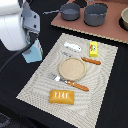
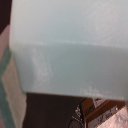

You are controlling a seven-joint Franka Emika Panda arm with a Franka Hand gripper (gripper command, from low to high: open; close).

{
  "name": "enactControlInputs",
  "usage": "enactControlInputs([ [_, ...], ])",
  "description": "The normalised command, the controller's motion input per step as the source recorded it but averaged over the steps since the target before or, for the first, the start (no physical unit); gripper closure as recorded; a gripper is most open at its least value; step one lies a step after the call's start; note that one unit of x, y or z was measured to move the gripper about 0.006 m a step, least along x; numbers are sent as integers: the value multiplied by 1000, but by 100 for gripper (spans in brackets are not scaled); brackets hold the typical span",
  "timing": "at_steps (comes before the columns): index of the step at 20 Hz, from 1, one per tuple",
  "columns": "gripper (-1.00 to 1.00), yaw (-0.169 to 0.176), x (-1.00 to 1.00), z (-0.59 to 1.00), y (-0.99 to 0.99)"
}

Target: Interact with the objects in diverse but meaningful ways.

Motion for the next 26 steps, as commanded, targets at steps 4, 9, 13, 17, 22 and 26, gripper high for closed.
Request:
enactControlInputs([
  [4, 100, 0, 526, -89, -590],
  [9, 100, 0, 389, -205, -567],
  [13, 100, 0, 316, -245, -530],
  [17, 100, 1, 391, -129, -321],
  [22, 100, 7, 439, -76, -120],
  [26, 100, 13, 336, -156, -81],
])
